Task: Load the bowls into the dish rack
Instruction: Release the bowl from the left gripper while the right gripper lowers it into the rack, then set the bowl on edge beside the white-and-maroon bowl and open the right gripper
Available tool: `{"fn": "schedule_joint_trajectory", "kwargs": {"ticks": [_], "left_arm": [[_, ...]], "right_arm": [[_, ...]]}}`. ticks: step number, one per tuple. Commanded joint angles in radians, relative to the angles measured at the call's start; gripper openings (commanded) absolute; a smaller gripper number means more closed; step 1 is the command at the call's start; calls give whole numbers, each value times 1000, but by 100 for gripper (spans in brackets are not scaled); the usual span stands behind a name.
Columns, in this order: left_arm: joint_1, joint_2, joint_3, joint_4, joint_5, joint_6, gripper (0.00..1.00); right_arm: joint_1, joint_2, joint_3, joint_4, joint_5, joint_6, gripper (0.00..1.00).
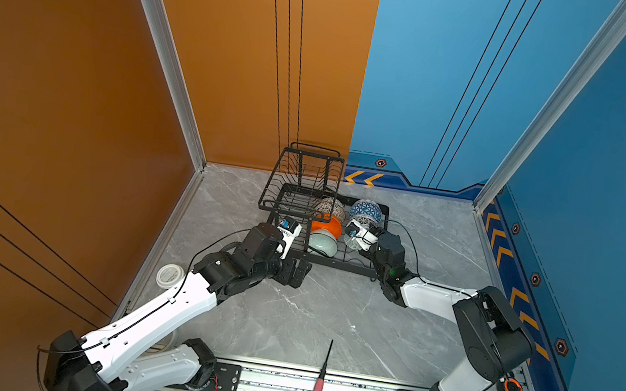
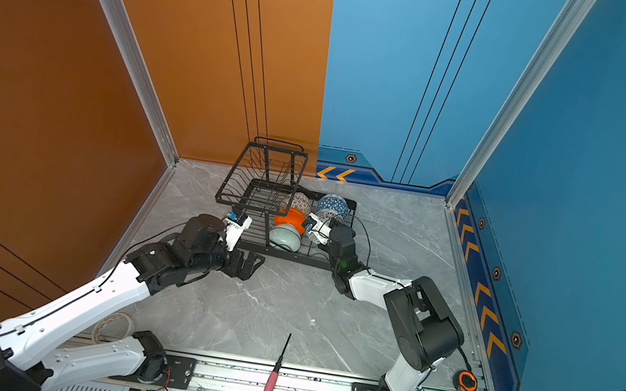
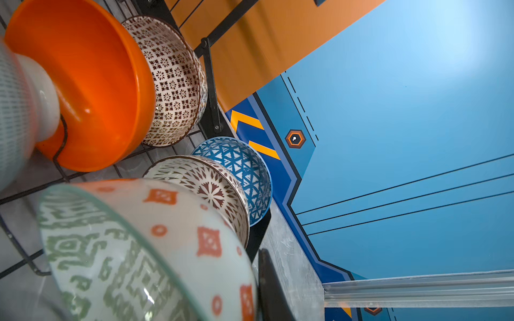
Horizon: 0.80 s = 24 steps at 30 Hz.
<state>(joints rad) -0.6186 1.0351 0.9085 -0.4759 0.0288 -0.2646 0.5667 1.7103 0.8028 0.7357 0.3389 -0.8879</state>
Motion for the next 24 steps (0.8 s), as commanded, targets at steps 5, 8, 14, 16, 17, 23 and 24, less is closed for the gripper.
{"fn": "schedule_joint_trajectory", "kwargs": {"ticks": [5, 8, 14, 16, 17, 23, 24], "left_arm": [[14, -22, -17, -14, 25, 22, 98], [15, -28, -24, -14, 24, 21, 98], [19, -41, -35, -13, 23, 19, 98], [20, -41, -35, -13, 23, 19, 98], [20, -41, -35, -13, 24, 19, 98], [21, -42, -37, -14, 28, 21, 98], [22, -42, -37, -13, 30, 21, 98]], "right_arm": [[18, 82, 1, 219, 52, -182, 0], [16, 114, 0, 251, 55, -236, 0], [13, 149, -2, 279, 56, -290, 0], [13, 159, 3, 276, 58, -296, 0], [13, 161, 3, 271, 57, -298, 0], [14, 169, -2, 246, 48, -294, 0], [14, 163, -4, 235, 43, -288, 0]]}}
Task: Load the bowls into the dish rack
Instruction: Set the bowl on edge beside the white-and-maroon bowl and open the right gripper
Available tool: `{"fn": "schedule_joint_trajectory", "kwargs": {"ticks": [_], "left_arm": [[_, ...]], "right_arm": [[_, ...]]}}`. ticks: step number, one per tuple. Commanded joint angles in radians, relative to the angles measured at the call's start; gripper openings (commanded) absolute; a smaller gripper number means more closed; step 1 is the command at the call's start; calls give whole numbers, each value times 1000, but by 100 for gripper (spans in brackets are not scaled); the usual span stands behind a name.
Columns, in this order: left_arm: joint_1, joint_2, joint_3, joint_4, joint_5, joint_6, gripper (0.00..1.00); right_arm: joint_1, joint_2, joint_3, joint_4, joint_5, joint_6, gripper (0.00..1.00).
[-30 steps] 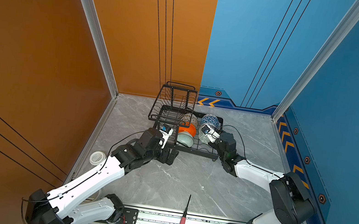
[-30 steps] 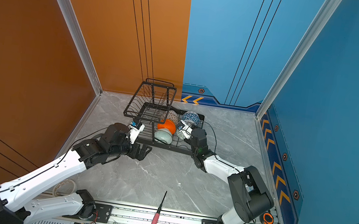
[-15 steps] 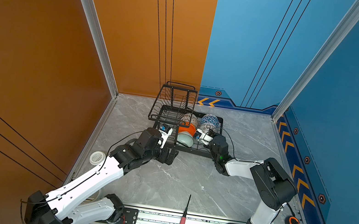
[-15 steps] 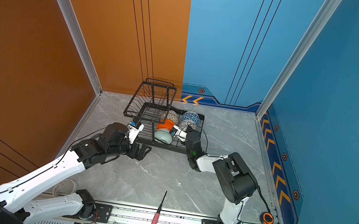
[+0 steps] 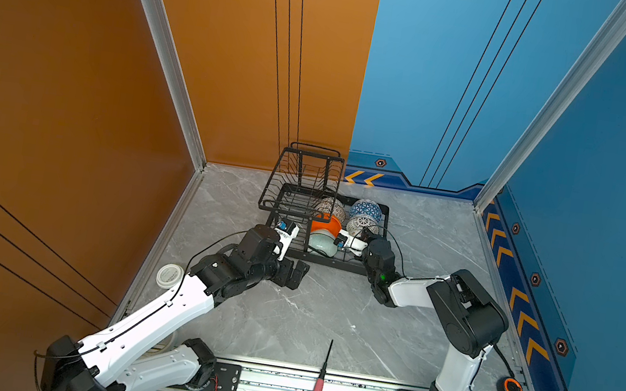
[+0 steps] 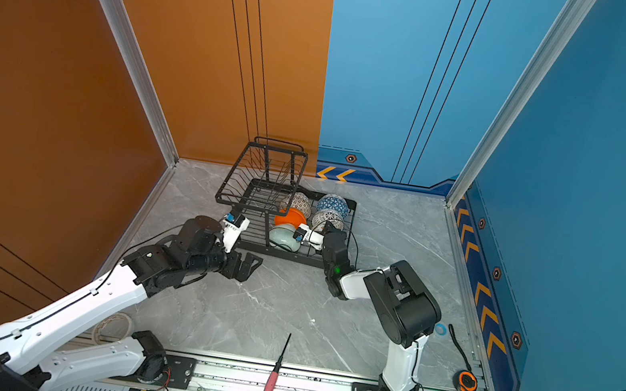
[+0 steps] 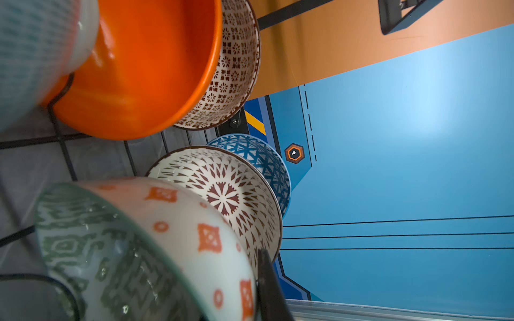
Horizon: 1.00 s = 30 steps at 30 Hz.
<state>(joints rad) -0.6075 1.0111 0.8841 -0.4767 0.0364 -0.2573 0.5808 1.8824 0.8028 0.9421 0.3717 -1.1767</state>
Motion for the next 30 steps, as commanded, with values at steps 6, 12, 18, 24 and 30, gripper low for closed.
{"fn": "schedule_joint_trajectory", "kwargs": {"ticks": [6, 12, 18, 24, 30], "left_arm": [[15, -17, -16, -14, 24, 13, 98], [15, -16, -16, -13, 27, 12, 98], [15, -19, -16, -14, 28, 11, 98], [14, -25, -19, -13, 27, 10, 98], [15, -29, -19, -14, 29, 8, 98]], "right_arm": [[-12, -83, 10, -207, -66, 114, 0], [-15, -103, 11, -275, -85, 156, 0], [-16, -109, 18, -284, -85, 180, 5], [-16, -118, 22, -292, -86, 186, 14], [-16, -129, 24, -299, -90, 192, 24]]}}
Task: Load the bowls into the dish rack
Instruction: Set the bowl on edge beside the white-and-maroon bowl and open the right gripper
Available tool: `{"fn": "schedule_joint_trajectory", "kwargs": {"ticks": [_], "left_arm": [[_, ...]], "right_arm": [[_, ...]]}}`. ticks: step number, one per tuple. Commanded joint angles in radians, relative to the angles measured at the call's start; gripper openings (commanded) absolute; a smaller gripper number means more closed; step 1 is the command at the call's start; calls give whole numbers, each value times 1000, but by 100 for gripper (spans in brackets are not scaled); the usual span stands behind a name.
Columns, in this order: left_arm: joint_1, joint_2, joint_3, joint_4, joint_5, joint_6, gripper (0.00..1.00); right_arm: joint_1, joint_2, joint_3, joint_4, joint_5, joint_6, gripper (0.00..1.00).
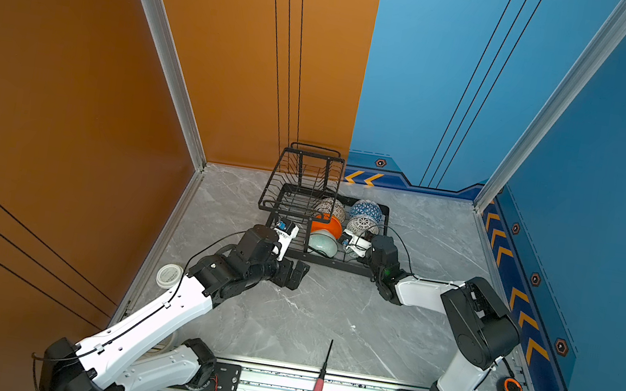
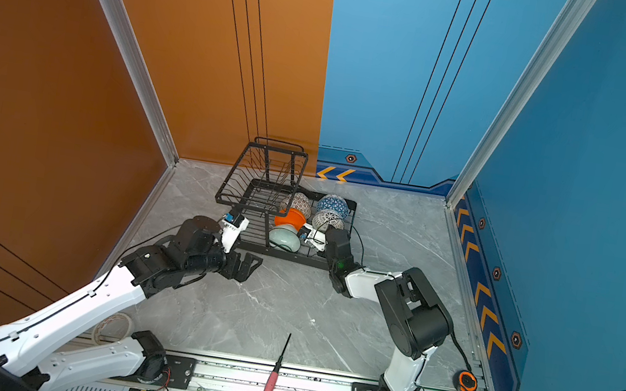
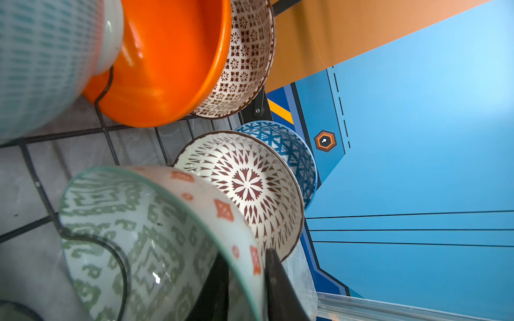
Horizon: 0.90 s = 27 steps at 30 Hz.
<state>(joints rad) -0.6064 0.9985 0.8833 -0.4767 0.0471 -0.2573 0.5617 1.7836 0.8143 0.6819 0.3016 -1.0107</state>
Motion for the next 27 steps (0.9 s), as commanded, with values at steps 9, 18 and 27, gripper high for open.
{"fn": "schedule_joint_trajectory", "kwargs": {"ticks": [9, 18, 27], "left_arm": [[14, -20, -15, -13, 22, 7, 98], [14, -25, -14, -14, 28, 6, 98], [16, -57, -21, -27, 13, 10, 98]], "right_arm": [[2, -56, 18, -57, -18, 34, 35], [-5, -116, 16, -124, -31, 69, 54], [-9, -213, 14, -234, -60, 120, 90]]}}
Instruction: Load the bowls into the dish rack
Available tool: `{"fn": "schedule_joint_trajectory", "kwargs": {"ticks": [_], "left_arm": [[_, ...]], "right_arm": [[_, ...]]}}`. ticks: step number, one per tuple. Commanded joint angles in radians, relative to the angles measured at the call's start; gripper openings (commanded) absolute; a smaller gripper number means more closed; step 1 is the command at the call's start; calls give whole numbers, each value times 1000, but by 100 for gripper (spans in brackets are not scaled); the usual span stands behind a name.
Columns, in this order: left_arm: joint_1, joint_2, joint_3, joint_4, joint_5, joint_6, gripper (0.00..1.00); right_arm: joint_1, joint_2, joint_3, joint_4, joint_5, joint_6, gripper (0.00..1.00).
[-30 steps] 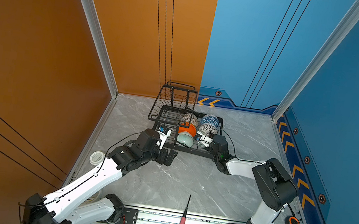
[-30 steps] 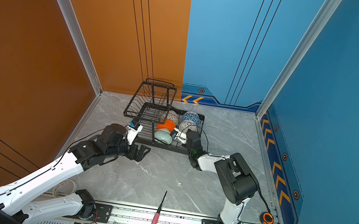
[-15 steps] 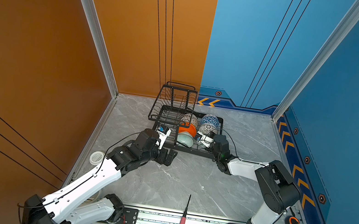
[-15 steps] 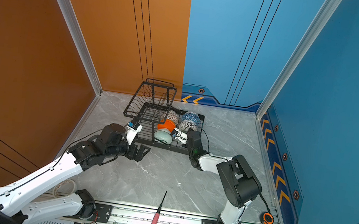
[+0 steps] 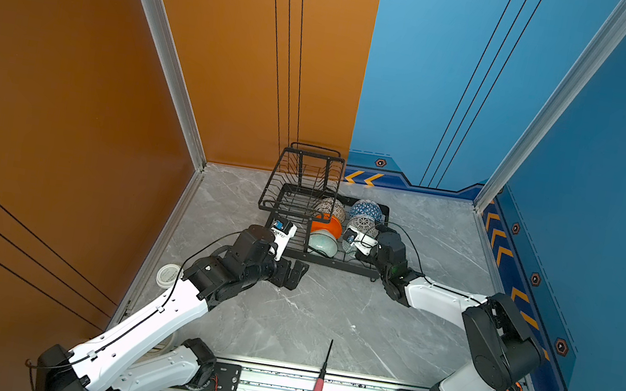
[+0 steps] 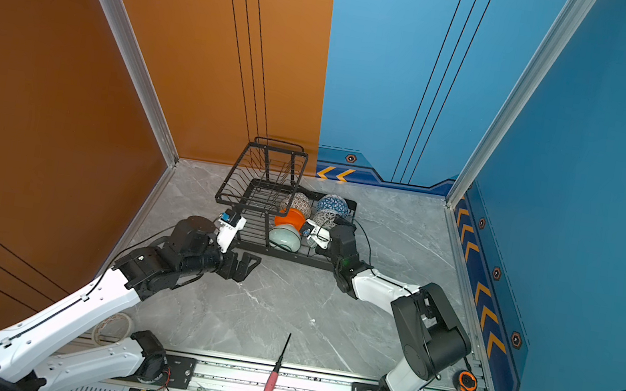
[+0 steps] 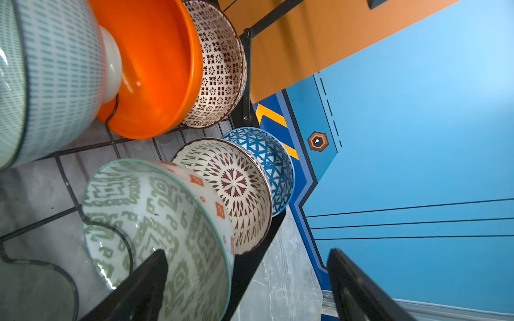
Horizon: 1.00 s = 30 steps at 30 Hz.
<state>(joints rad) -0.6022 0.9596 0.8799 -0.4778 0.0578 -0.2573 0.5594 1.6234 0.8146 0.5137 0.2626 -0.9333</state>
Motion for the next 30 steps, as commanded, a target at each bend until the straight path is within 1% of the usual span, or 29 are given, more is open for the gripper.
{"fn": "schedule_joint_trajectory", "kwargs": {"ticks": [1, 3, 5, 8, 10, 13, 16, 20, 22, 24, 25, 27, 30], "left_arm": [[12, -24, -18, -29, 0, 13, 98], [16, -31, -16, -32, -12, 20, 98], [21, -37, -19, -30, -20, 31, 98], [39, -42, -24, -28, -40, 56, 98], [54, -54, -31, -16, -63, 71, 98], [81, -99, -60, 31, -147, 98, 98], [137, -159, -129, 129, -203, 116, 98], [265, -183, -247, 277, -247, 104, 98], [338, -172, -299, 368, -278, 68, 98], [390, -154, -356, 453, -358, 28, 98], [409, -138, -396, 528, -387, 17, 98], [428, -89, -462, 671, -409, 29, 98], [444, 24, -483, 779, -441, 81, 98]], "right_arm": [[-8, -71, 11, -79, -24, 52, 91], [-8, -107, 5, -105, -21, 71, 93], [-5, -148, -6, -118, -5, 100, 99], [-2, -220, -42, -98, 37, 151, 100], [-3, -277, -61, -120, 49, 198, 100], [-10, -389, -100, -170, 63, 296, 100], [-42, -529, -163, -214, 84, 434, 100], [-145, -717, -267, -266, 81, 671, 100], [-214, -798, -335, -266, 59, 769, 100], [-289, -865, -406, -252, 35, 870, 100], [-327, -893, -443, -241, 26, 917, 100], [-386, -925, -506, -202, 16, 981, 100], [-432, -910, -589, -114, 20, 1007, 100]]}}
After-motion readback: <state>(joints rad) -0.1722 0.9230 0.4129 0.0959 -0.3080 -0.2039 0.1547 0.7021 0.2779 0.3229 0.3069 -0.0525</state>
